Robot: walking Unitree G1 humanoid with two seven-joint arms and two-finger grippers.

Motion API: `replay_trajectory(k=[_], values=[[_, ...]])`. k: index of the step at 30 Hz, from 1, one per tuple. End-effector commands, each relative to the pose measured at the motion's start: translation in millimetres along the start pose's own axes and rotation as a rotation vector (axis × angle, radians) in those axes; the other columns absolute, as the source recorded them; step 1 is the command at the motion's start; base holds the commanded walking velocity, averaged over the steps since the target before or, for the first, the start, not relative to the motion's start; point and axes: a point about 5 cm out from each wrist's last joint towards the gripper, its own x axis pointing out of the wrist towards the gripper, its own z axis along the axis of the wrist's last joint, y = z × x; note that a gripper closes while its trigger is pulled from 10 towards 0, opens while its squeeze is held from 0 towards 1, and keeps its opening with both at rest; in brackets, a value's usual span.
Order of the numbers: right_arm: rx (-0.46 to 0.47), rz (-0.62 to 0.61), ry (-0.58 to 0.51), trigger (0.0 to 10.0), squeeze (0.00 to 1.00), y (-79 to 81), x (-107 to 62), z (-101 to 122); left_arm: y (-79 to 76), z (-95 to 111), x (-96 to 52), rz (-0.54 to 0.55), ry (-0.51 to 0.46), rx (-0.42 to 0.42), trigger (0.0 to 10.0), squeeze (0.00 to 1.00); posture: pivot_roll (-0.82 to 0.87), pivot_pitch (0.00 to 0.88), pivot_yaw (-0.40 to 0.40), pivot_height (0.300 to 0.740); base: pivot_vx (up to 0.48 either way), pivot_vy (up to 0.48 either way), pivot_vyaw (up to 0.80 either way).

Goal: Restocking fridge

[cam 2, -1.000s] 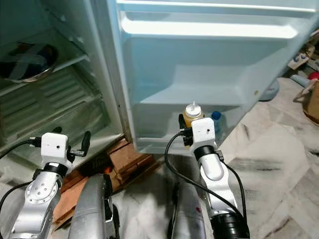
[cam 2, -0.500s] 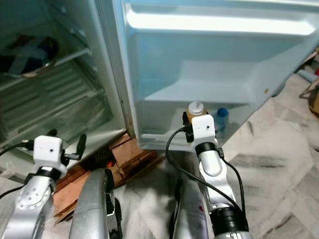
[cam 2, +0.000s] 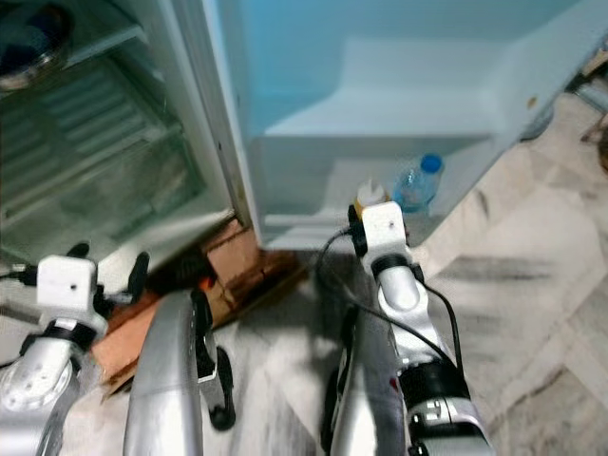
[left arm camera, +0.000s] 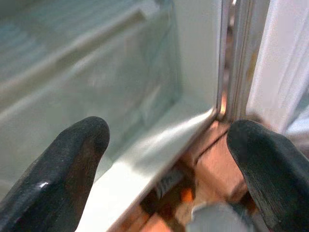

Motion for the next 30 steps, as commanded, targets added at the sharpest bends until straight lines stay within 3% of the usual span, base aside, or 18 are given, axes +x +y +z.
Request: replay_trajectory(k=[1, 8, 10, 13, 15, 16, 19, 23, 30], values=[[-0.021, 0.007, -0.033, 10.0, 0.00, -1.9, 6.8, 6, 3.3, 2, -5.8, -0.007, 0.008, 0.014, 10.0, 0.00, 0.20, 0.358, -0.005, 0.523, 0.000, 0.000, 0.00], [-0.052, 0.005, -0.178, 10.0, 0.00, -7.5, 38.4, 48, 8.9, 10, -15.4, -0.011, 0.018, 0.033, 10.0, 0.00, 0.25, 0.392, 0.013, 0.523, 0.000, 0.000, 0.00], [-0.025, -0.020, -0.247, 10.0, 0.00, -13.7, 47.9, 70, 9.5, 12, -17.6, -0.012, 0.021, 0.034, 10.0, 0.00, 0.26, 0.395, 0.017, 0.523, 0.000, 0.000, 0.00], [-0.021, -0.032, -0.289, 10.0, 0.00, -16.3, 50.5, 80, 8.4, 13, -18.8, -0.016, 0.024, 0.034, 10.0, 0.00, 0.26, 0.394, 0.018, 0.523, 0.000, 0.000, 0.00], [-0.070, -0.043, -0.318, 10.0, 0.00, -17.3, 50.1, 84, 7.8, 13, -19.3, -0.018, 0.027, 0.034, 10.0, 0.00, 0.26, 0.399, 0.022, 0.523, 0.000, 0.000, 0.00], [-0.156, -0.045, -0.349, 10.0, 0.00, -17.6, 48.8, 86, 7.6, 14, -19.5, -0.017, 0.029, 0.033, 10.0, 0.00, 0.26, 0.405, 0.026, 0.523, 0.000, 0.000, 0.00], [-0.304, -0.061, -0.376, 10.0, 0.00, -18.8, 45.2, 82, 6.7, 14, -20.6, -0.019, 0.031, 0.032, 10.0, 0.00, 0.26, 0.406, 0.026, 0.523, 0.000, 0.000, 0.00], [-0.342, -0.043, -0.379, 10.0, 0.00, -17.0, 45.0, 78, 7.5, 15, -21.4, -0.023, 0.038, 0.033, 10.0, 0.00, 0.26, 0.407, 0.028, 0.523, 0.000, 0.000, 0.00], [-0.236, -0.037, -0.111, 10.0, 0.00, -12.8, 41.9, 30, 6.0, 15, -25.6, -0.027, 0.050, 0.032, 10.0, 0.00, 0.28, 0.420, 0.031, 0.523, 0.000, 0.000, 0.00]])
